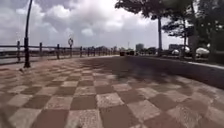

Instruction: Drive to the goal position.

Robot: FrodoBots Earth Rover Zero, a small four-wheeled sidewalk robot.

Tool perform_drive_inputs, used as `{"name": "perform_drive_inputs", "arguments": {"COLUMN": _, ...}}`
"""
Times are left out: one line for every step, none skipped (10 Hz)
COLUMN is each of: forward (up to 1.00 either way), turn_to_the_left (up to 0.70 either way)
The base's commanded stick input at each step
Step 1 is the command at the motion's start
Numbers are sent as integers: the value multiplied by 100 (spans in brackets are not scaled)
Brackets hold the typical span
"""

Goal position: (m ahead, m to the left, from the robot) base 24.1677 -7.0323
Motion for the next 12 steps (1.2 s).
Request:
{"name": "perform_drive_inputs", "arguments": {"forward": 70, "turn_to_the_left": -35}}
{"name": "perform_drive_inputs", "arguments": {"forward": 70, "turn_to_the_left": -35}}
{"name": "perform_drive_inputs", "arguments": {"forward": 70, "turn_to_the_left": 0}}
{"name": "perform_drive_inputs", "arguments": {"forward": 70, "turn_to_the_left": 0}}
{"name": "perform_drive_inputs", "arguments": {"forward": 70, "turn_to_the_left": 0}}
{"name": "perform_drive_inputs", "arguments": {"forward": 70, "turn_to_the_left": 0}}
{"name": "perform_drive_inputs", "arguments": {"forward": 70, "turn_to_the_left": 0}}
{"name": "perform_drive_inputs", "arguments": {"forward": 70, "turn_to_the_left": 0}}
{"name": "perform_drive_inputs", "arguments": {"forward": 70, "turn_to_the_left": 0}}
{"name": "perform_drive_inputs", "arguments": {"forward": 70, "turn_to_the_left": 0}}
{"name": "perform_drive_inputs", "arguments": {"forward": 70, "turn_to_the_left": 0}}
{"name": "perform_drive_inputs", "arguments": {"forward": 70, "turn_to_the_left": 0}}
